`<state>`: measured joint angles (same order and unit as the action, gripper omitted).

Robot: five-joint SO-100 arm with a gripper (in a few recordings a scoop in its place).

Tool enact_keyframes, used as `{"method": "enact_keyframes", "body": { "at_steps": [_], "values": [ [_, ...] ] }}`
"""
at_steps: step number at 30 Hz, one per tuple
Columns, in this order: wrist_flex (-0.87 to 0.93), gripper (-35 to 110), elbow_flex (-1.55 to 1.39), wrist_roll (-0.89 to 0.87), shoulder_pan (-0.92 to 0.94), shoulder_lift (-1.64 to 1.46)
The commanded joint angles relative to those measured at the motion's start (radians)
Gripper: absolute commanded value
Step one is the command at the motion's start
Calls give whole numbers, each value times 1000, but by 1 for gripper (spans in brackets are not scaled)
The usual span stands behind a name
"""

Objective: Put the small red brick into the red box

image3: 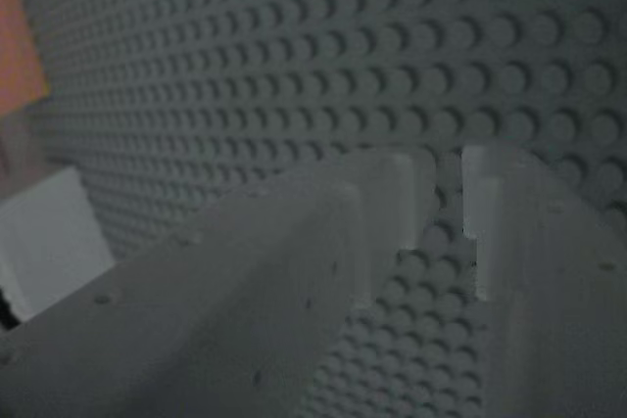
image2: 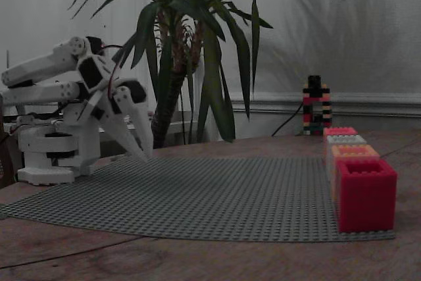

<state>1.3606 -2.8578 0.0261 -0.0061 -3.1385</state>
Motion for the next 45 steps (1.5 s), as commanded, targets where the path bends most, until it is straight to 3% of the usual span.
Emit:
{"method": "enact_keyframes", "body": {
  "at_steps": [1,45],
  "values": [
    [26,0,5,3,-14,-35],
    [43,0,-6,-9,-52,-81]
  ]
}}
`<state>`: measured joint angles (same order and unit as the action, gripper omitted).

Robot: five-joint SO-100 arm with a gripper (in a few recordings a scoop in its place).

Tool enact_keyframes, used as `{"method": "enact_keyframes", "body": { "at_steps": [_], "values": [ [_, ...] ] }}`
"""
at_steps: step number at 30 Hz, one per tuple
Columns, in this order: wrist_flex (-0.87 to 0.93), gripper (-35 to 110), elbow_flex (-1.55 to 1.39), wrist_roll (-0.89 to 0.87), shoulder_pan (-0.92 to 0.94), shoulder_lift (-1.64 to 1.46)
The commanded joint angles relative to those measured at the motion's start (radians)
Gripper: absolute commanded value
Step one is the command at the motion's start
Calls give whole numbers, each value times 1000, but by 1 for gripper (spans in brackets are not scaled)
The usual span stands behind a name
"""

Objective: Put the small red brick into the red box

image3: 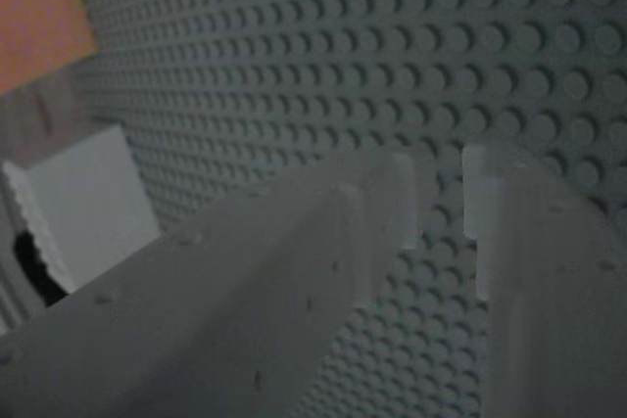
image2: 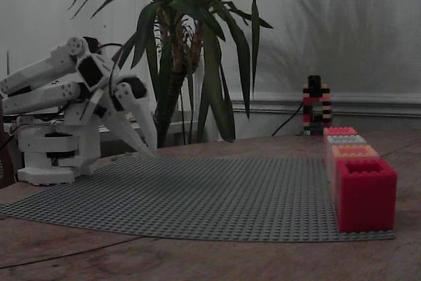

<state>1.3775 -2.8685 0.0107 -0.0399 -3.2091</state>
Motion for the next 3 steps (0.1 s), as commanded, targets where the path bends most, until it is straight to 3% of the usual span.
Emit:
{"method": "enact_keyframes", "body": {
  "at_steps": [1,3],
  "values": [
    [26,0,5,6,-18,-11],
    [26,0,5,6,-18,-11]
  ]
}}
